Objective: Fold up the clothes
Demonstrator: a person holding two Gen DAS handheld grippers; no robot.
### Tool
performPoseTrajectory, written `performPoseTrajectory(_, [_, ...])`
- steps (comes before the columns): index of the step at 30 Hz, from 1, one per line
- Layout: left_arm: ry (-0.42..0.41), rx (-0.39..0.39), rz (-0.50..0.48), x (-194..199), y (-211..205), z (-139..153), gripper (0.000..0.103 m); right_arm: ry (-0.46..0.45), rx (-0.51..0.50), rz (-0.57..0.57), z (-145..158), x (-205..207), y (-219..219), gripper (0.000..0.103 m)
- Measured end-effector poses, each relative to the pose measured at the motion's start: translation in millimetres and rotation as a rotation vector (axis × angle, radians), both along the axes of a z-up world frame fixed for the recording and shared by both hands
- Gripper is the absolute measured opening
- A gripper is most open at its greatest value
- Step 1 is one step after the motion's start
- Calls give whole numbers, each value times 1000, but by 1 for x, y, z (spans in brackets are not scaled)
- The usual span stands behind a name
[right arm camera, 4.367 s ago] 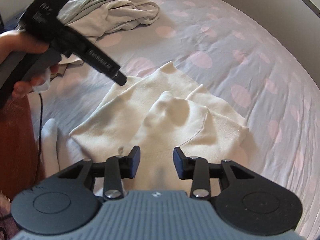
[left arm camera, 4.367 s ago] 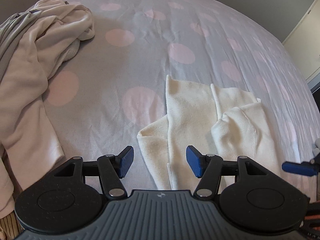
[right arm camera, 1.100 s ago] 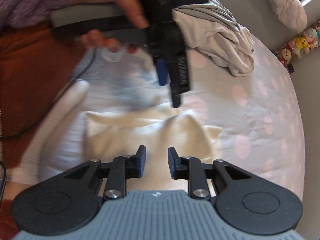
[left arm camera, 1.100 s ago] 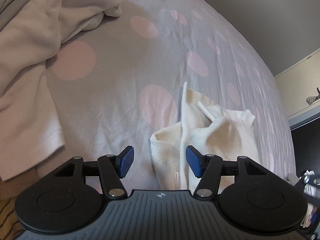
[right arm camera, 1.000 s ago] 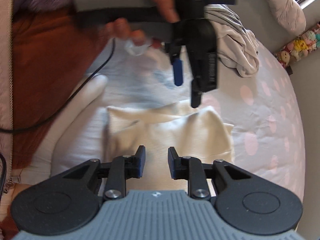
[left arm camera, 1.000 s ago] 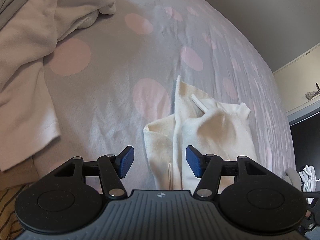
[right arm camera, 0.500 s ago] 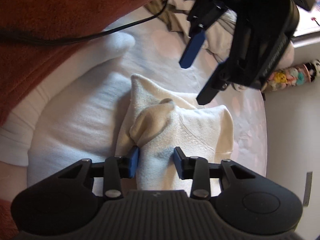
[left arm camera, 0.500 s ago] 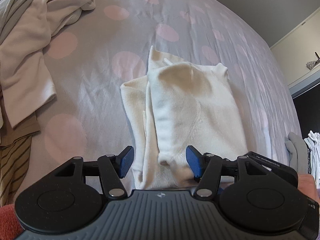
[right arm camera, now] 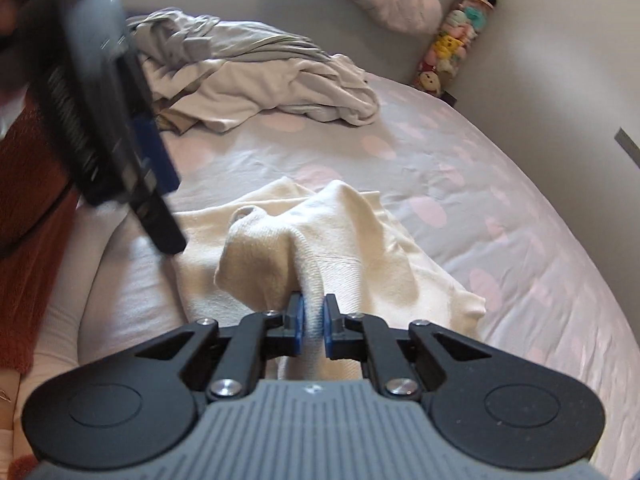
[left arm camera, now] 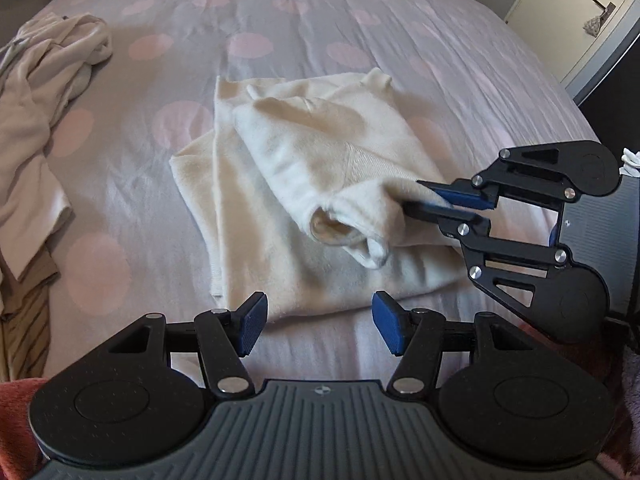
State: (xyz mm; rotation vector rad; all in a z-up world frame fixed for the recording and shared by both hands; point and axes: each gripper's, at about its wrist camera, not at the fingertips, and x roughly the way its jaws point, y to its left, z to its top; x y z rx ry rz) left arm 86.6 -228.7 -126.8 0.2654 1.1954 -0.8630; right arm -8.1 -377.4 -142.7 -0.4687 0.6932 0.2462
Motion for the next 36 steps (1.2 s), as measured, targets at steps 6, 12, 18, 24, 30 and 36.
performPoseTrajectory(6, [207,-159,191,15,7,-17,56,24,79,-59,-3,-6,-18,9])
performPoseTrajectory(12, [262,-276,356,32,23,-16,56,31,112,-93,-7,-8,-24,9])
performPoseTrajectory(18, [334,-308,446,54,16,-34,56,26,125,-105,-9,-7,-26,9])
performPoseTrajectory(24, [386,-292,514,73,-3,-62,56,22,153,-129,-10,-8,-31,9])
performPoseTrajectory(30, [410,-319,533,85,-13,-83,56,29,160,-117,-11,-7,-31,9])
performPoseTrajectory(36, [374,-336,479,95,-24,-88,28,59,159,-96,-12,-3,-29,9])
